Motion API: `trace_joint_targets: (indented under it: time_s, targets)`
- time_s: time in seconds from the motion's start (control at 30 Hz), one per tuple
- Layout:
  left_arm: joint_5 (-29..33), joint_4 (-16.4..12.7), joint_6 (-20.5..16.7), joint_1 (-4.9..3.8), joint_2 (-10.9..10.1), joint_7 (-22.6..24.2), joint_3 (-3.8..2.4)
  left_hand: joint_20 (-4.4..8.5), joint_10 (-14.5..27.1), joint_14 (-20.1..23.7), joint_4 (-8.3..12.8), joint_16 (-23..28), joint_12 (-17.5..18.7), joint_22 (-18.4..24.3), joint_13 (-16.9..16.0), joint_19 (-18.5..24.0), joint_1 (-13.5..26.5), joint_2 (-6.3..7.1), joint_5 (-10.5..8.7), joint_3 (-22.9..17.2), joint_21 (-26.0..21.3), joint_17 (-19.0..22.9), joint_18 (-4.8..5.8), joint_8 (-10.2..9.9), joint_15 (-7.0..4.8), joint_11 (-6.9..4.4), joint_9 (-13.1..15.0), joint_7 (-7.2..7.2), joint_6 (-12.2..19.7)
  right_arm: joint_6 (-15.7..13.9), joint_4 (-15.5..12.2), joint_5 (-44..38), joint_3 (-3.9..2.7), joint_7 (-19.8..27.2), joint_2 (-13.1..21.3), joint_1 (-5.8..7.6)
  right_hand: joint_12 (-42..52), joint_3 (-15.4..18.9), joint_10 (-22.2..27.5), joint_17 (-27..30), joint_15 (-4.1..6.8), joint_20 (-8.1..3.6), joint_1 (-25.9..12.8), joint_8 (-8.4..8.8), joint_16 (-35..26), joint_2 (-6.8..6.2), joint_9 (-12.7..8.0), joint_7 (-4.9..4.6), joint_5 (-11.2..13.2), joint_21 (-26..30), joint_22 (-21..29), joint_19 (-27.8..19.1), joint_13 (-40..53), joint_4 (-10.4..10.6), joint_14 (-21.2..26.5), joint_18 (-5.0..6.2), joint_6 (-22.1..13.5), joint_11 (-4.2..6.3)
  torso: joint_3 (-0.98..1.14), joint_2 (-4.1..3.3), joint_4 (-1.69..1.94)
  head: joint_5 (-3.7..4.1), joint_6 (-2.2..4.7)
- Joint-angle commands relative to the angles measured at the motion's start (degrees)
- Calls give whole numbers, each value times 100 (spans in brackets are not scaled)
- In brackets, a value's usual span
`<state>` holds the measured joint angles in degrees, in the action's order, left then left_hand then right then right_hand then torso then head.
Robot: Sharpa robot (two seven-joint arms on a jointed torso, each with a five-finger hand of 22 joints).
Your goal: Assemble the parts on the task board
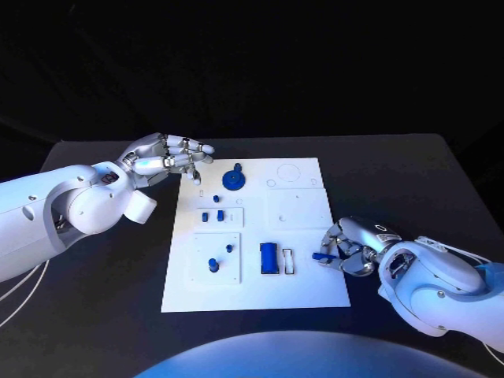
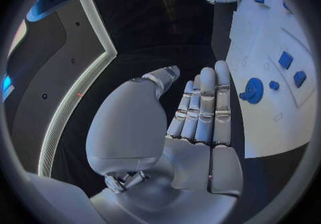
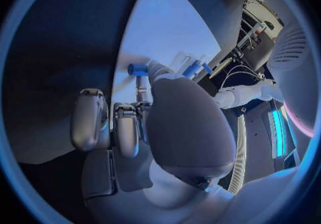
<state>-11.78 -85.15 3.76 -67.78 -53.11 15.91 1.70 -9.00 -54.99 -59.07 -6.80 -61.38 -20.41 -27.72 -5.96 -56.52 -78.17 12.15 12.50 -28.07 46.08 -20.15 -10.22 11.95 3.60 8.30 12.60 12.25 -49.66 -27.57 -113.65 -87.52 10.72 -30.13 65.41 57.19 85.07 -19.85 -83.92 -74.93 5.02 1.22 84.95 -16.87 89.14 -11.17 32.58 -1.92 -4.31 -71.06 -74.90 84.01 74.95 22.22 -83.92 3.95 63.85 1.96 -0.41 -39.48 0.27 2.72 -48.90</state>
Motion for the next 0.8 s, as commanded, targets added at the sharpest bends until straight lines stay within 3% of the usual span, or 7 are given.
trace_joint_targets:
  time_s: [0.03, 0.2, 0.5, 0.63, 0.8]
  targets:
    - [13, -14, 101, -2, 13, 4, -3, 7, 21, 33, 2, -23, -33, 9, -8, -44, 23, -7, 4, 27, -39, -3, -35, 4, 12, -6, -3, -4, 32, -85, -87, 543, 2, -110, -19, 85, 31, -1180, -467, -1300, 41, -22, -392, -180, 17, -87, 243, -6, 6, -49, -1079, 118, 1256, -956, -567, -71, -77, 20, -2, -2, 7, 5, 8]
    - [13, -15, 101, -2, 18, 0, -3, 7, 21, 33, 2, -23, -33, 9, -8, -44, 23, -7, 4, 27, -39, -3, -35, 4, 12, -6, -3, -4, 32, -267, -195, 860, 0, -89, -56, 208, 41, -1357, -472, -1315, 37, -23, -677, -229, 22, -95, 312, -6, 15, -72, -1083, 125, 1263, -982, -570, -74, -93, 19, -10, 0, 3, 8, 0]
    - [12, -21, 103, -2, 20, -1, -3, 7, 21, 33, 2, -23, -33, 9, -8, -44, 23, -7, 4, 27, -39, -3, -35, 4, 12, -6, -3, -4, 32, -363, -231, 1327, -1, -75, -251, 270, 34, -1461, -472, -1318, 38, -24, -830, -257, 23, -104, 352, -6, 20, -75, -1084, 126, 1261, -1024, -571, -74, -103, 19, -9, -1, 4, 13, -4]
    - [12, -25, 107, -2, 22, -1, -3, 7, 21, 33, 2, -23, -33, 9, -8, -44, 23, -7, 4, 27, -39, -3, -35, 4, 12, -6, -3, -4, 32, -301, -161, 1500, 0, -73, -397, 254, 39, -1499, -474, -1325, 35, -22, -1003, -276, 25, -109, 378, -9, 26, -70, -1082, 125, 1264, -1007, -572, -74, -99, 16, -10, -3, 4, 12, -2]
    - [11, -35, 112, -2, 21, -9, -3, 7, 21, 33, 2, -23, -33, 9, -8, -44, 23, -7, 4, 27, -39, -3, -35, 4, 12, -6, -3, -4, 32, -233, -41, 1687, 1, -86, -599, 133, 44, -1501, -477, -1331, 33, -21, -1228, -293, 27, -126, 402, -10, 32, -74, -1083, 127, 1268, -962, -573, -74, -86, 14, -6, -9, 11, 9, -10]
